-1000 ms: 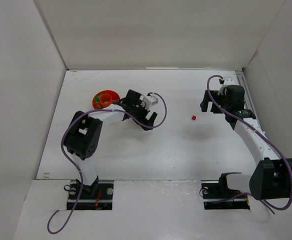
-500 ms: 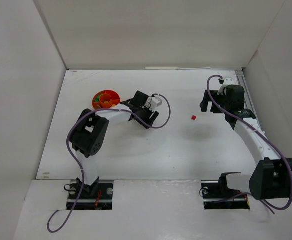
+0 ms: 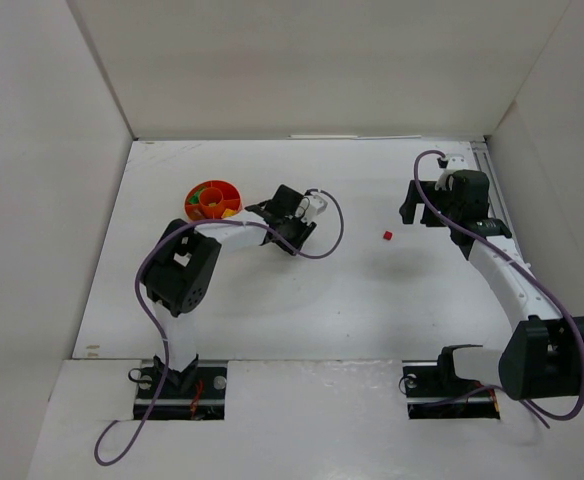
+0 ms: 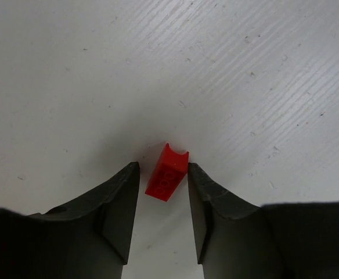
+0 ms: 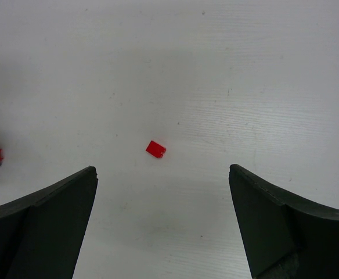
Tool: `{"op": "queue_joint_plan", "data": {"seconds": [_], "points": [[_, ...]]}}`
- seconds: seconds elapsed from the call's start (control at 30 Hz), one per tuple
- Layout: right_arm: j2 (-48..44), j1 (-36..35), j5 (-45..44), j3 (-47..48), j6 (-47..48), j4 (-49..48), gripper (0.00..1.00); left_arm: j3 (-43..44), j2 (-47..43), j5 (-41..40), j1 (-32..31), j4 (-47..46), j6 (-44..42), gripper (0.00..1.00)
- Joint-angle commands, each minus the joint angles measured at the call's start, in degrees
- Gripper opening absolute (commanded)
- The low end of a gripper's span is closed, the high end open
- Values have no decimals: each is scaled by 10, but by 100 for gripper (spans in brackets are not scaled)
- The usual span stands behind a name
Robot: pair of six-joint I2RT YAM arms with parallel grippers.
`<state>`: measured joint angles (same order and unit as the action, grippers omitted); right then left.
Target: Sort the legos into containers by color
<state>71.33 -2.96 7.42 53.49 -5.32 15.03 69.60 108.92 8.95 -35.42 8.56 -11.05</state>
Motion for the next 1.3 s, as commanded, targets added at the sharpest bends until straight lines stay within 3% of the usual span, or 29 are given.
{"op": "queue_joint_plan", "data": {"seconds": [0.0, 0.13, 0.3, 0.5, 0.6, 0.83, 1.0, 1.07, 1.27], "points": [[-3, 4, 7, 4, 6, -10, 100, -1, -2, -24, -4, 20, 23, 33], [-3, 4, 7, 4, 6, -10, 100, -1, -13, -47, -4, 9, 29, 28], [-3, 4, 7, 4, 6, -10, 100, -1, -20, -74, -4, 1, 39, 12], [-3, 4, 1, 4, 6, -10, 100, 5, -45, -110, -4, -4, 39, 6], [-3, 4, 1, 4, 6, -10, 100, 5, -70, -120, -4, -10, 39, 5], [8, 4, -4, 9, 6, -10, 100, 42, -123, -169, 81, -39, 76, 5], [22, 4, -9, 15, 6, -10, 100, 97, -111, -189, 153, -12, 155, 6], [28, 4, -9, 15, 6, -10, 100, 146, -83, -189, 179, 42, 187, 6], [28, 4, -15, 21, 6, -10, 100, 162, -64, -211, 185, 67, 212, 6]]}}
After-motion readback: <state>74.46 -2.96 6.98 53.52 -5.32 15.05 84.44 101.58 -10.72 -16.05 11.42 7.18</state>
